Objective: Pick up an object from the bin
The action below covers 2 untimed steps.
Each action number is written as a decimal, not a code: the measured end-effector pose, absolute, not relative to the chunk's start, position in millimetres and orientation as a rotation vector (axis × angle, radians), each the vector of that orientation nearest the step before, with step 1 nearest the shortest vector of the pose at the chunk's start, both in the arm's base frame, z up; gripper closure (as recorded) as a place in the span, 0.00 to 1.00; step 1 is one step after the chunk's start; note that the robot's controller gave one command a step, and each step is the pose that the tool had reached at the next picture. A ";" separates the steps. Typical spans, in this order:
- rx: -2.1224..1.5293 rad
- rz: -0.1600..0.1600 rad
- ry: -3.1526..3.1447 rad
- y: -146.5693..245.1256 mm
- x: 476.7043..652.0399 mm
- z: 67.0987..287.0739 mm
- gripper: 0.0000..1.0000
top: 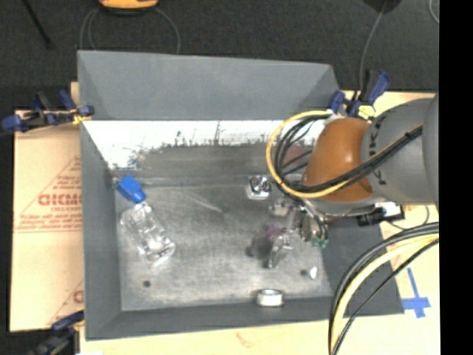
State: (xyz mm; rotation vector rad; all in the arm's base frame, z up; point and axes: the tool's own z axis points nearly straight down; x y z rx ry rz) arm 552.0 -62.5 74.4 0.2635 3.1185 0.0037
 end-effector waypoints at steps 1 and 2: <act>0.254 0.000 3.123 -63.1 554.4 76.8 0.00; 0.252 -0.002 3.119 -64.0 555.7 78.4 1.00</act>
Offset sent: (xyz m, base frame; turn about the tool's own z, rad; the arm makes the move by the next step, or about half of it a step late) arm 0.0000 0.0000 0.0000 0.0000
